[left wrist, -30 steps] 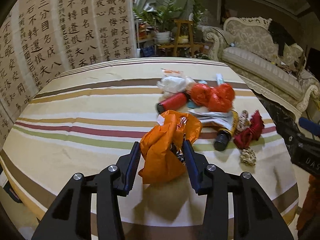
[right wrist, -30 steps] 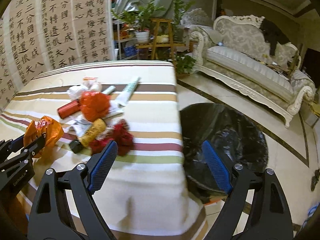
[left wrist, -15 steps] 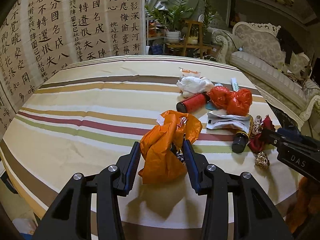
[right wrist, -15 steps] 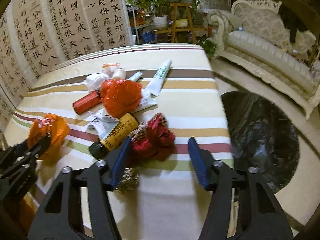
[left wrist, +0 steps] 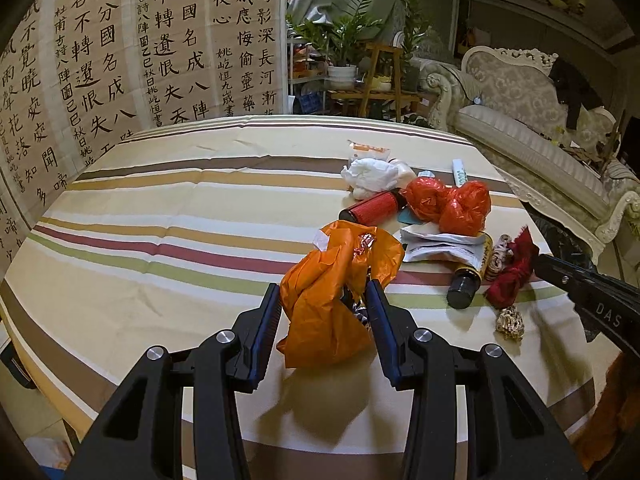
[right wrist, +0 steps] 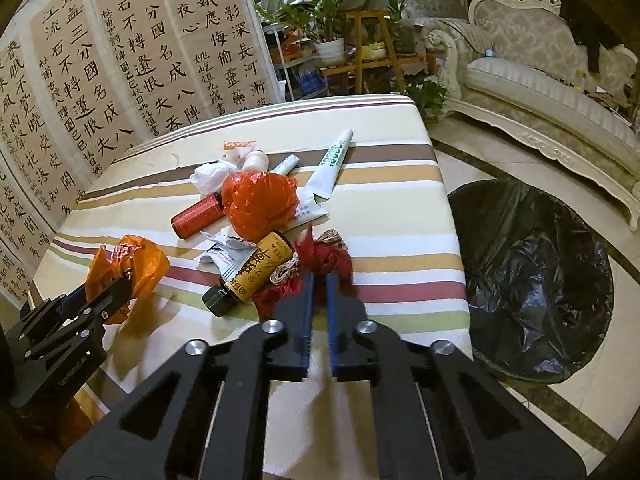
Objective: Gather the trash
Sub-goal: 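Grasp the red crumpled paper with the right gripper while the left gripper holds the orange bag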
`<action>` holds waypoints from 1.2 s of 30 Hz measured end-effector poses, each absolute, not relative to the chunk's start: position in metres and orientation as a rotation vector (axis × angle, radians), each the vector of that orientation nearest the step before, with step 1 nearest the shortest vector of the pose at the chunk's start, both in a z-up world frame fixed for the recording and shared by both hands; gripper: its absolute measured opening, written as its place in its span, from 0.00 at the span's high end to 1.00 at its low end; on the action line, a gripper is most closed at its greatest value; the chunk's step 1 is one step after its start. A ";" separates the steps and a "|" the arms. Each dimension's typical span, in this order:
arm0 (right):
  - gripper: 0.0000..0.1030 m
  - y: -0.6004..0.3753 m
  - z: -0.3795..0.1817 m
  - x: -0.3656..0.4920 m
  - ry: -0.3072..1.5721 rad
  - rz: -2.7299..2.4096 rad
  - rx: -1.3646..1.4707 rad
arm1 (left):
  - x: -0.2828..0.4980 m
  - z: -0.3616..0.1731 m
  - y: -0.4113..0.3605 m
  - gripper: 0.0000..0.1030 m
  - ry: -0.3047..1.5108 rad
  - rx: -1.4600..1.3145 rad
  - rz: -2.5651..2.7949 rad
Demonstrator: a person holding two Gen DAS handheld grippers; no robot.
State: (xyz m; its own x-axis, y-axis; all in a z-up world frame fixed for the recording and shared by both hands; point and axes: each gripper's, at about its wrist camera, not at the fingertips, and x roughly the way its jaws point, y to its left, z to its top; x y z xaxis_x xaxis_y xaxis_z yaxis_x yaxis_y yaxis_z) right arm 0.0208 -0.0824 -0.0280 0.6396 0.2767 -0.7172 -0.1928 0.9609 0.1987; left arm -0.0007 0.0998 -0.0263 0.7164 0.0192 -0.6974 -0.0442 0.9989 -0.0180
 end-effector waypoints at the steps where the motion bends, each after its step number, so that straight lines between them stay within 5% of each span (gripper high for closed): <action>1: 1.00 -0.084 -0.027 0.020 0.830 0.269 0.112 | -0.001 -0.025 0.099 0.57 0.769 -0.034 0.034; 9: 0.96 -0.094 -0.024 0.018 0.833 0.259 0.117 | -0.004 -0.020 0.095 0.57 0.754 -0.031 0.031; 10: 0.92 -0.094 -0.024 0.019 0.842 0.260 0.126 | -0.004 -0.019 0.096 0.57 0.753 -0.031 0.033; 12: 0.55 -0.095 -0.027 0.019 0.855 0.260 0.157 | -0.005 -0.019 0.099 0.57 0.752 -0.034 0.038; 13: 0.53 -0.094 -0.028 0.020 0.859 0.261 0.164 | -0.006 -0.019 0.100 0.57 0.752 -0.036 0.041; 23: 0.53 -0.071 -0.043 0.033 0.902 0.263 0.135 | -0.002 -0.023 0.116 0.57 0.761 -0.054 0.072; 29: 0.76 -0.069 -0.044 0.031 0.898 0.276 0.117 | 0.000 -0.025 0.116 0.57 0.765 -0.060 0.072; 36: 0.77 -0.082 -0.029 0.025 0.847 0.263 0.137 | -0.002 -0.023 0.110 0.57 0.756 -0.056 0.059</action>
State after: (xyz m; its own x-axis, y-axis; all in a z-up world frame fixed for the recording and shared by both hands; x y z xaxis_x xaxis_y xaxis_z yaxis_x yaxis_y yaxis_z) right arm 0.0247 -0.0817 -0.0288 0.6326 0.2835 -0.7207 -0.1752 0.9588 0.2235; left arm -0.0017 0.1101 -0.0228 0.7262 0.0333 -0.6866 -0.0739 0.9968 -0.0298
